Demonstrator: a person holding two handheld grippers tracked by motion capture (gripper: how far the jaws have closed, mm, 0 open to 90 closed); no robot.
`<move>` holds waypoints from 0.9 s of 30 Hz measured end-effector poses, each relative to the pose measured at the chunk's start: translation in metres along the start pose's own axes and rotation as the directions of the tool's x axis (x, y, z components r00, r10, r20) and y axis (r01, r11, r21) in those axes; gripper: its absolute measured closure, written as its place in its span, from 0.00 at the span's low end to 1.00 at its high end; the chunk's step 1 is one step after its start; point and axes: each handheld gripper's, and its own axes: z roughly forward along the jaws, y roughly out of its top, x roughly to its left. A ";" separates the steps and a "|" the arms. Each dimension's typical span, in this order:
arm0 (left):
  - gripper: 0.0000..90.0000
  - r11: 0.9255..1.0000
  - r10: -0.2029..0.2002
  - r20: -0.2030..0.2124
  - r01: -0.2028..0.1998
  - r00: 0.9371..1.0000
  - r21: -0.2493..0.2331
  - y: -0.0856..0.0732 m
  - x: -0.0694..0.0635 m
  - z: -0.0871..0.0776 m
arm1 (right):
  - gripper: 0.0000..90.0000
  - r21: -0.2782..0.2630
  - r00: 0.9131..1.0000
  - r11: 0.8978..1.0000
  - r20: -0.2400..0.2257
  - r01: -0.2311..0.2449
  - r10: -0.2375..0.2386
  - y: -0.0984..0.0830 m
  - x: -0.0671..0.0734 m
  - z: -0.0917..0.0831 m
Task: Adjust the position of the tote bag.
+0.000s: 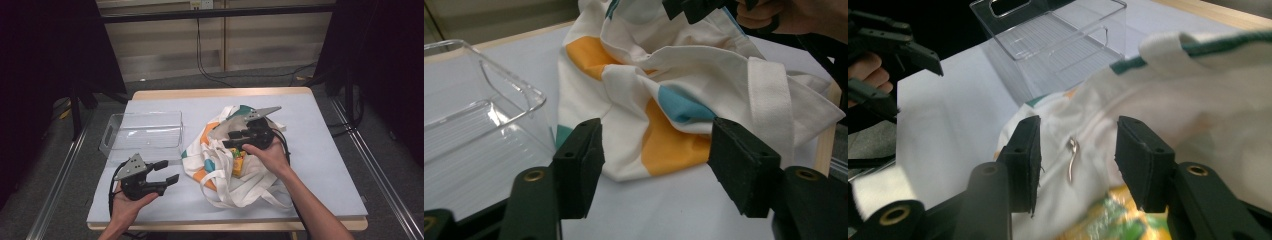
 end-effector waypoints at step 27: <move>0.52 0.999 -0.047 0.096 0.045 0.994 0.025 0.037 0.016 0.070 | 0.62 -0.119 0.979 0.990 0.182 -0.071 0.092 -0.085 0.000 -0.112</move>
